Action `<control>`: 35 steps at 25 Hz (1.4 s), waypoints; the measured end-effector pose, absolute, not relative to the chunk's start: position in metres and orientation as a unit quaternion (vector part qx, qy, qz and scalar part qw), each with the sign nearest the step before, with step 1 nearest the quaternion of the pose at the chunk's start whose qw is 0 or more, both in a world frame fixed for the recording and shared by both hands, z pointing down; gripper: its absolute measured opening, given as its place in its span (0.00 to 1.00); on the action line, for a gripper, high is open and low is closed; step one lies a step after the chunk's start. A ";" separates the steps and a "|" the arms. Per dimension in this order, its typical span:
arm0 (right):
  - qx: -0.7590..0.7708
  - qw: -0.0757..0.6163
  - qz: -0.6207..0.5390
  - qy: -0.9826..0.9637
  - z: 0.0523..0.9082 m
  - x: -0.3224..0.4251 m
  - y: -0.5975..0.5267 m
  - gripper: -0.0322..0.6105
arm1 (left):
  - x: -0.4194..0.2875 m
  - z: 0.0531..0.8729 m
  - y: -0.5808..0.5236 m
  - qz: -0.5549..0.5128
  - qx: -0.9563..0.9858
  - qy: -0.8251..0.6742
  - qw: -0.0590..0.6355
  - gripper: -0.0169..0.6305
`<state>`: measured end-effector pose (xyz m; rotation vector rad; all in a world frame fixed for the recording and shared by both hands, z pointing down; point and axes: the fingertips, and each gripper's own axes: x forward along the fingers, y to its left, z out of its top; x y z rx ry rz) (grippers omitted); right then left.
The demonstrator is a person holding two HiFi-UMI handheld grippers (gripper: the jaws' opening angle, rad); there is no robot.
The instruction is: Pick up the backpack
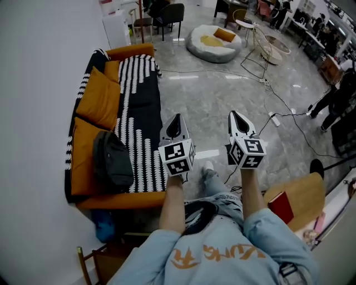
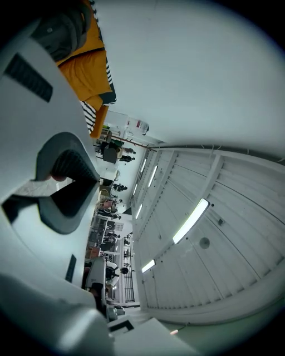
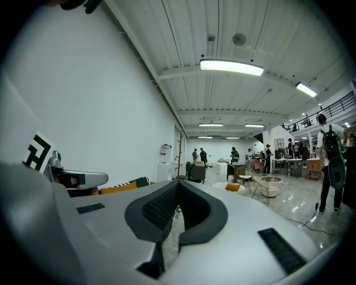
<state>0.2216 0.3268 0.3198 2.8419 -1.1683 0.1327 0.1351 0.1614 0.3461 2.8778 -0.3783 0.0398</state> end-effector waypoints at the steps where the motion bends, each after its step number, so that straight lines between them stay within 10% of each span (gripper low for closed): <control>1: 0.922 0.035 0.041 -0.383 0.315 0.222 0.321 0.05 | 0.134 0.344 0.156 0.011 0.983 -0.134 0.125 0.05; 17: 0.903 0.045 0.035 -0.427 0.314 0.254 0.256 0.05 | 0.155 0.348 0.108 0.014 0.979 -0.159 0.124 0.05; 35: 0.910 -0.046 0.118 -0.395 0.383 0.442 0.279 0.05 | 0.332 0.408 0.126 0.095 0.979 -0.147 0.104 0.05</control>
